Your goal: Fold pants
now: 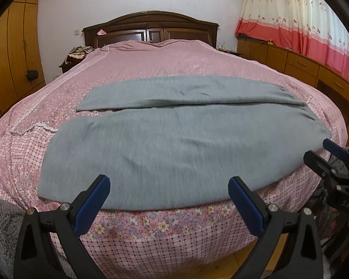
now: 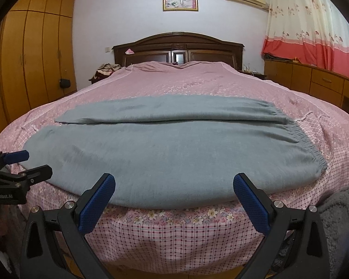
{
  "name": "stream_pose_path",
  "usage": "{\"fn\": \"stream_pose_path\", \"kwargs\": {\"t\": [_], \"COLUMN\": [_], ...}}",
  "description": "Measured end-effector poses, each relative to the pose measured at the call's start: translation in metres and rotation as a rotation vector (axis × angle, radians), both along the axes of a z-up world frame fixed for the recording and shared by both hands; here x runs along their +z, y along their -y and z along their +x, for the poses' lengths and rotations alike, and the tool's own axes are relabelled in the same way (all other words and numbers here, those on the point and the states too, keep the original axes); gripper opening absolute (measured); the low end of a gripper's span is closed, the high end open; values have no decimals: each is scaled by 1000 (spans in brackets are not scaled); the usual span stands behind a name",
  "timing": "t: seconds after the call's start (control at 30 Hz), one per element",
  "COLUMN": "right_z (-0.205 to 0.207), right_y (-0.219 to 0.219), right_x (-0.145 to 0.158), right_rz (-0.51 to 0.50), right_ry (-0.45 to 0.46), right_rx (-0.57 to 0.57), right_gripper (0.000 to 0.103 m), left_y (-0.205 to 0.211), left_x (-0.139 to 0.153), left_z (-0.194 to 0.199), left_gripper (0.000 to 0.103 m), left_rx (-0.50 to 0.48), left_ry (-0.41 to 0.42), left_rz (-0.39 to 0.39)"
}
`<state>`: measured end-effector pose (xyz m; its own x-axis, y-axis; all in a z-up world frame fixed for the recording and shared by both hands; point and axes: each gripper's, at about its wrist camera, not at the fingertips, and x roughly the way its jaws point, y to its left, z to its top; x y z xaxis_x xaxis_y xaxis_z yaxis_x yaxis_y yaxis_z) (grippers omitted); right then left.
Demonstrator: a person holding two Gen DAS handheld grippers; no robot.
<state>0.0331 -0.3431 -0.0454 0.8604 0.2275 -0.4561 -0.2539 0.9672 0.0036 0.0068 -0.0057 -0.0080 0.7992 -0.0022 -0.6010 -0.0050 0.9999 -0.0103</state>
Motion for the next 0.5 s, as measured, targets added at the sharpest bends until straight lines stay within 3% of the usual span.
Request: {"fn": "stream_pose_path", "kwargs": {"t": [0.23,0.33,0.43,0.5], "right_z": [-2,-1,2,6], "right_y": [-1,1,2,6], "right_x": [3,10,17,23], "right_rz": [0,27,112,209], "right_ry": [2,-15,-49,-83], "right_rx": [3,1,87,139], "right_gripper": [103,103,103,103], "left_y": [-1,-2,-8,-15], "left_x": [-1,2,13,22], "left_z": [1,1,3,6], "left_gripper": [103,103,103,103], "left_rx": [-4,-13,-26,-66], "left_ry": [0,37,59,93], "left_rz": [5,-27,-55,-120]}}
